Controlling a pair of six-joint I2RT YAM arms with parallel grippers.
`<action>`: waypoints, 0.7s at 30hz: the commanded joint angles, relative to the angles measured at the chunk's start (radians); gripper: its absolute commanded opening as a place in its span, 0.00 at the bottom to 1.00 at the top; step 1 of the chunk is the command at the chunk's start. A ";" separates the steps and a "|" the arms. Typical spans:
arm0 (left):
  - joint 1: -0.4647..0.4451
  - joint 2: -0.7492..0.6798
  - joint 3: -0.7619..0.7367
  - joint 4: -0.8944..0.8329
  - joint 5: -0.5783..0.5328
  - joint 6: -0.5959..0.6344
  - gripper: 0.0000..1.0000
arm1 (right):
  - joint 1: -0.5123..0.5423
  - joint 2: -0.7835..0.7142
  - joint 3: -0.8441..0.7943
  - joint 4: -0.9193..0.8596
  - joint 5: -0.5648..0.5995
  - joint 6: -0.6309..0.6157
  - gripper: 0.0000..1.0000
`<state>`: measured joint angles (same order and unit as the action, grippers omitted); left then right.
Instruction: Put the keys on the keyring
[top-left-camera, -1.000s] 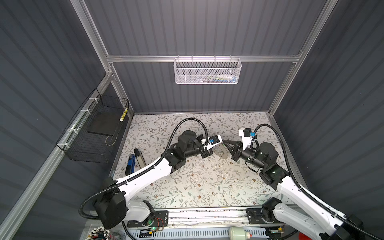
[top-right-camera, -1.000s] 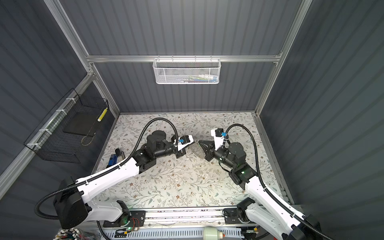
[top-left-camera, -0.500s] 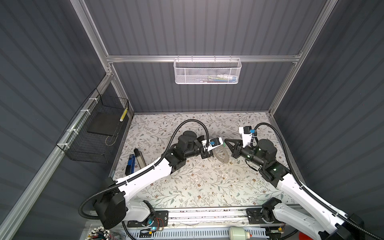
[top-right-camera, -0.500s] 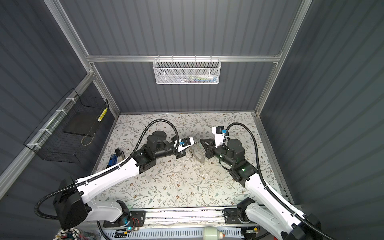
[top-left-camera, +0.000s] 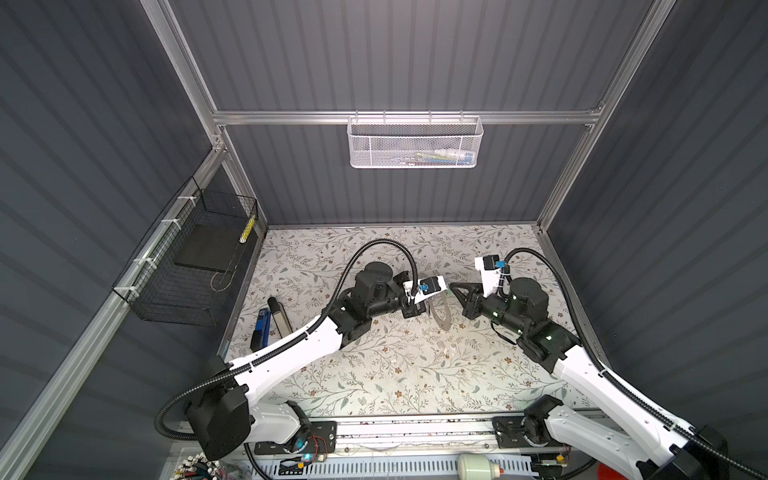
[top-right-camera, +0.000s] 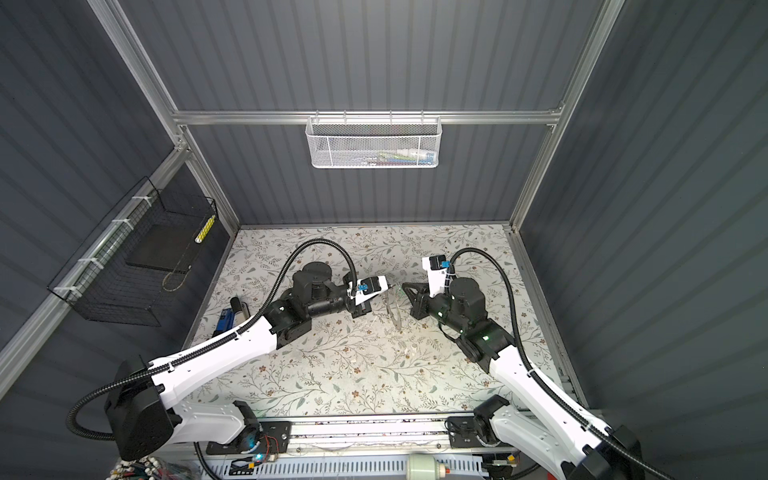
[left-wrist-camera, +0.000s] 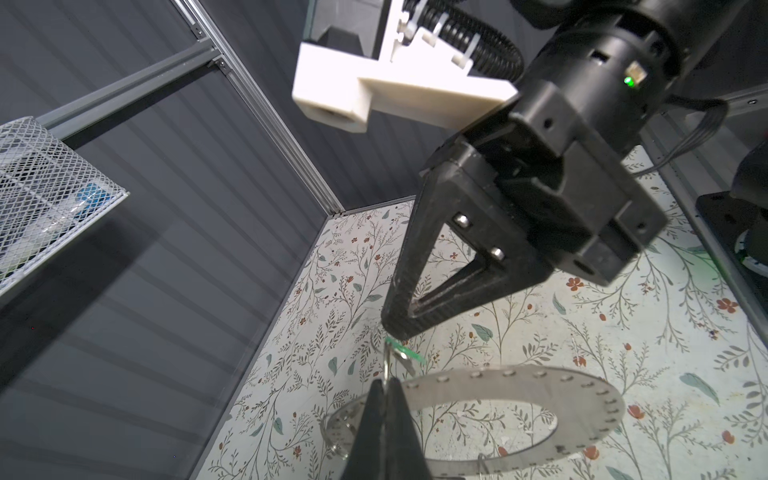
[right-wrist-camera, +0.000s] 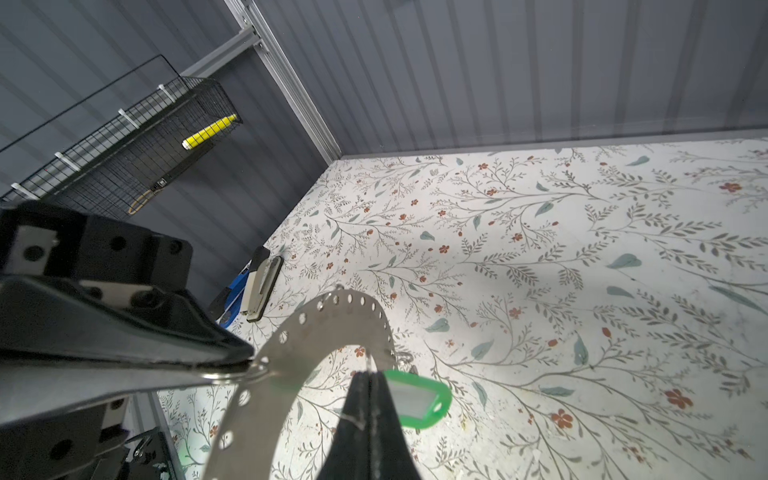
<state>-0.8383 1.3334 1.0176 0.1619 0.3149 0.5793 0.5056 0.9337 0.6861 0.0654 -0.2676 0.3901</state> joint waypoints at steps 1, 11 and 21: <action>0.034 -0.051 -0.039 0.015 0.132 -0.035 0.00 | -0.007 0.029 -0.026 -0.057 0.014 -0.027 0.00; 0.087 -0.104 -0.146 0.161 0.432 -0.048 0.00 | -0.067 0.252 0.035 -0.222 -0.046 -0.081 0.00; 0.087 -0.096 -0.116 0.119 0.489 0.129 0.00 | -0.079 0.452 0.093 -0.307 -0.041 -0.077 0.00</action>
<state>-0.7509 1.2564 0.8749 0.2810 0.7559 0.6243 0.4335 1.3594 0.7456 -0.1909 -0.2996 0.3275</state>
